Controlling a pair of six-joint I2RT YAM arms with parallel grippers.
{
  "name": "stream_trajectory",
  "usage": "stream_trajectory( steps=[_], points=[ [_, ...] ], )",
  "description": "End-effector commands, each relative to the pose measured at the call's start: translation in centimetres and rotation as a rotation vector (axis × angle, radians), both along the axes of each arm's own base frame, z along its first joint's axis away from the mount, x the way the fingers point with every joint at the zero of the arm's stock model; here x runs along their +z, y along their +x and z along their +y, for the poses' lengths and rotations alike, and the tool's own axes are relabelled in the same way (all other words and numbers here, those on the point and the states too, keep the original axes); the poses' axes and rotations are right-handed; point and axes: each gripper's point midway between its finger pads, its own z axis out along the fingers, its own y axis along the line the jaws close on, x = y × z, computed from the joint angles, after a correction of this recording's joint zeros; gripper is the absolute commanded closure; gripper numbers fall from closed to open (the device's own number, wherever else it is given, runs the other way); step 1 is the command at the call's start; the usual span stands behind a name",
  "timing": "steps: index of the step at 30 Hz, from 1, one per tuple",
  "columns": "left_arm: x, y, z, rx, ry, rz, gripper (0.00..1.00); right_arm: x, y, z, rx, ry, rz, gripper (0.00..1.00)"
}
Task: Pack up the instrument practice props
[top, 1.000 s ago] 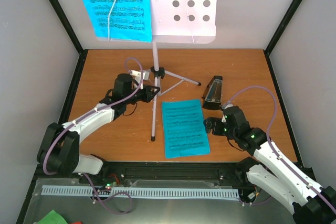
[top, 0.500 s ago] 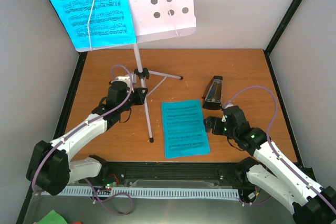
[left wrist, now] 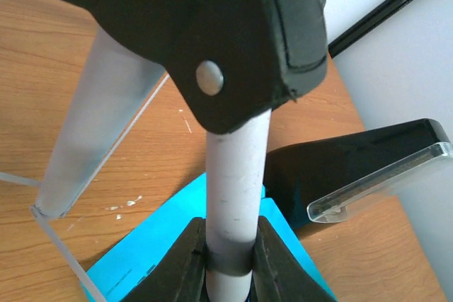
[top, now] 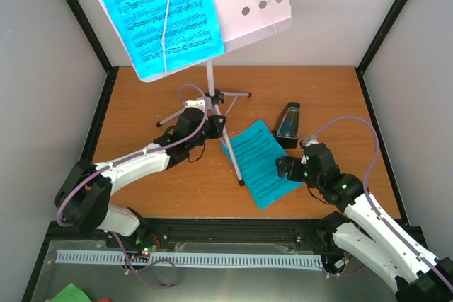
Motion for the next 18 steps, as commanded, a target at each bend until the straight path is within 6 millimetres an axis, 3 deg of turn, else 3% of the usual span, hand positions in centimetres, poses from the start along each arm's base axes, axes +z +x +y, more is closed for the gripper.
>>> stream_trajectory(
  steps=[1, 4, 5, 8, 11, 15, 18],
  points=[
    [-0.6, -0.2, -1.1, 0.008, -0.049, 0.077, 0.86, 1.9, 0.4, 0.0, -0.018, 0.022, -0.037, 0.06],
    [1.1, -0.6, -0.3, 0.009, -0.043, 0.019, 0.51, 2.7, 0.5, 0.2, -0.012, 0.034, -0.051, 0.06],
    [1.7, -0.9, 0.1, 0.013, -0.040, -0.005, 0.35, 3.2, 0.5, 0.4, -0.003, 0.042, -0.060, 0.06],
    [4.1, -1.6, 2.0, 0.038, -0.021, -0.086, 0.11, 5.7, 0.7, 1.5, 0.047, 0.090, -0.111, 0.06],
    [5.9, -2.5, 4.6, 0.039, 0.003, -0.150, 0.01, 8.9, 0.6, 3.3, 0.144, 0.169, -0.184, 0.05],
    [7.1, -4.4, 7.7, -0.056, -0.033, -0.169, 0.01, 13.9, 0.0, 6.4, 0.317, 0.290, -0.274, 0.04],
    [8.8, -6.7, 8.6, -0.195, -0.061, -0.213, 0.01, 18.6, -0.5, 8.6, 0.448, 0.373, -0.337, 0.06]
  ],
)
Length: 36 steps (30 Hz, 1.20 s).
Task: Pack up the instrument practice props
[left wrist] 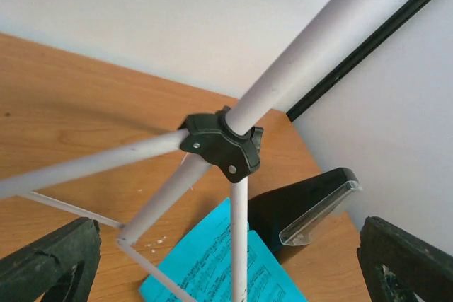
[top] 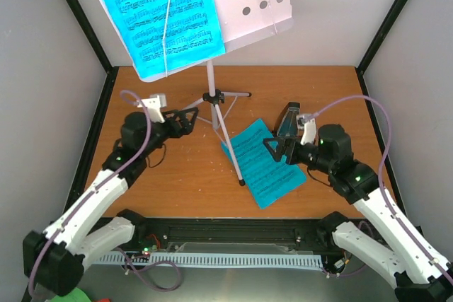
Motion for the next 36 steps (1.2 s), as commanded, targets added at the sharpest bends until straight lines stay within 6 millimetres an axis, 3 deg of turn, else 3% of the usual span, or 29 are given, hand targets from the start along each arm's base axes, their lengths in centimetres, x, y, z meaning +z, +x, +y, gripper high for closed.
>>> stream_trajectory(
  steps=[1, 5, 11, 16, 24, 27, 29, 34, 36],
  points=[
    [0.6, -3.9, 0.2, -0.252, 0.035, -0.022, 0.01, 8.6, -1.1, 4.2, 0.255, 0.155, -0.162, 0.07],
    [3.4, -7.3, -0.6, -0.409, 0.011, -0.045, 0.01, 14.2, -0.6, 6.6, 0.374, 0.214, -0.215, 0.12],
    [10.3, -11.2, -0.5, -0.481, -0.053, -0.160, 0.01, 23.2, 0.0, 9.3, 0.487, 0.289, -0.337, 0.20],
    [14.2, -13.5, -0.7, -0.554, -0.092, -0.200, 0.01, 28.4, 0.9, 10.6, 0.534, 0.331, -0.427, 0.21],
    [23.2, -16.0, -0.6, -0.617, -0.137, -0.341, 0.02, 31.6, 3.9, 12.6, 0.531, 0.366, -0.428, 0.34],
    [25.2, -15.6, -0.5, -0.593, -0.129, -0.358, 0.02, 32.2, 4.8, 13.3, 0.530, 0.373, -0.425, 0.38],
    [25.9, -14.7, -0.3, -0.551, -0.119, -0.357, 0.02, 32.7, 5.4, 13.4, 0.492, 0.349, -0.449, 0.40],
    [27.6, -12.2, 0.3, -0.447, -0.092, -0.369, 0.02, 31.9, 7.8, 14.2, 0.414, 0.279, -0.445, 0.43],
    [28.4, -11.6, 0.4, -0.423, -0.090, -0.386, 0.02, 32.7, 7.8, 14.3, 0.416, 0.290, -0.462, 0.45]
  ],
)
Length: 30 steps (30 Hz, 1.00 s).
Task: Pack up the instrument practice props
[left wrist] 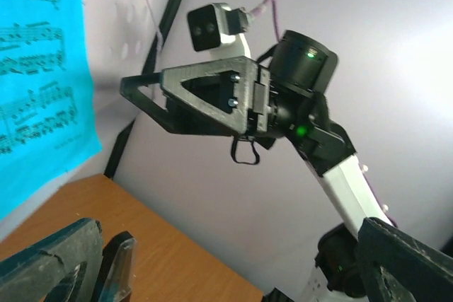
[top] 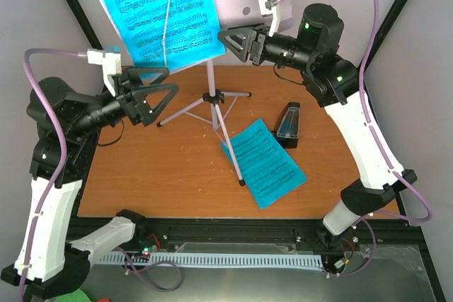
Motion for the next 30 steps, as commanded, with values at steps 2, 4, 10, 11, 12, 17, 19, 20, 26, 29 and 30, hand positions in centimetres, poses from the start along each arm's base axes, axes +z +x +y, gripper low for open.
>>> stream_trajectory(
  steps=[2, 4, 10, 11, 12, 17, 19, 20, 26, 29, 30],
  points=[
    [1.3, 2.3, 1.0, 0.125, 0.008, 0.000, 0.03, 0.7, 0.6, 0.4, -0.032, -0.010, -0.019, 0.45],
    [1.9, 2.9, 1.6, 0.180, 0.011, -0.010, 0.04, 0.6, 0.9, 0.8, -0.034, -0.014, -0.018, 0.46],
    [2.9, 3.8, 2.6, 0.270, 0.009, -0.034, 0.05, 0.3, 1.8, 1.4, -0.043, -0.018, -0.014, 0.48],
    [2.9, 4.1, 2.6, 0.276, 0.011, -0.030, 0.05, 0.2, 1.9, 1.5, -0.043, -0.020, -0.013, 0.49],
    [2.9, 4.2, 2.6, 0.277, 0.012, -0.030, 0.06, 0.2, 2.0, 1.5, -0.044, -0.019, -0.014, 0.49],
    [3.4, 4.7, 2.3, 0.271, 0.008, -0.038, 0.08, 0.1, 2.2, 1.9, -0.038, -0.017, -0.011, 0.49],
    [3.5, 5.0, 2.3, 0.278, 0.007, -0.041, 0.09, 0.0, 2.2, 2.1, -0.033, -0.016, -0.009, 0.50],
    [3.6, 5.0, 2.3, 0.275, 0.003, -0.044, 0.10, 0.0, 2.3, 2.2, -0.030, -0.015, -0.008, 0.50],
    [4.3, 5.5, 1.8, 0.251, -0.023, -0.047, 0.16, 0.1, 2.4, 2.9, -0.014, 0.001, -0.005, 0.55],
    [4.6, 5.5, 1.8, 0.249, -0.030, -0.054, 0.19, 0.2, 2.5, 3.3, -0.003, 0.009, -0.005, 0.59],
    [4.8, 5.5, 1.8, 0.251, -0.032, -0.057, 0.20, 0.3, 2.6, 3.5, 0.000, 0.012, -0.005, 0.60]
  ],
)
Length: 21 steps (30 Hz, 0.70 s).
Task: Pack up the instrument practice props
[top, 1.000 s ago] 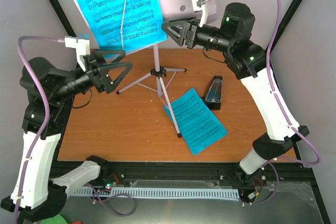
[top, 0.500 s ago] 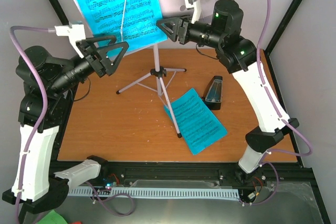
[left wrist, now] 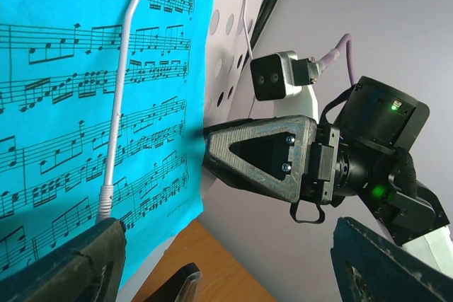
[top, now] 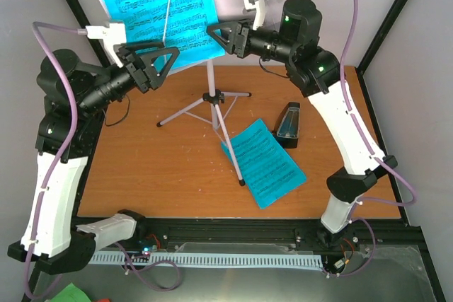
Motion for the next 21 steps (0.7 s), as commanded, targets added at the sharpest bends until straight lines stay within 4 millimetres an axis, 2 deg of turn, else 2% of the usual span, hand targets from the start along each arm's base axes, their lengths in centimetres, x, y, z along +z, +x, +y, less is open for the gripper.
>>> stream_trajectory(
  steps=[1, 6, 9, 12, 21],
  points=[
    [3.0, -1.4, 0.6, 0.005, -0.037, -0.086, 0.21, 1.3, -0.5, 1.1, 0.037, 0.036, -0.025, 0.61],
    [3.1, -1.2, 0.8, 0.019, -0.038, -0.088, 0.21, 1.8, -0.6, 2.0, 0.061, 0.058, -0.033, 0.67],
    [3.3, -1.0, 0.8, 0.024, -0.037, -0.089, 0.22, 1.8, -0.3, 2.2, 0.049, 0.063, -0.032, 0.80],
    [3.6, -0.6, 0.8, 0.030, -0.036, -0.092, 0.26, 2.0, -0.2, 2.0, 0.034, 0.065, -0.040, 0.95],
    [4.0, 1.2, 1.1, 0.089, -0.030, -0.093, 0.38, 2.3, -0.3, 1.8, 0.026, 0.068, -0.051, 0.97]
  ],
)
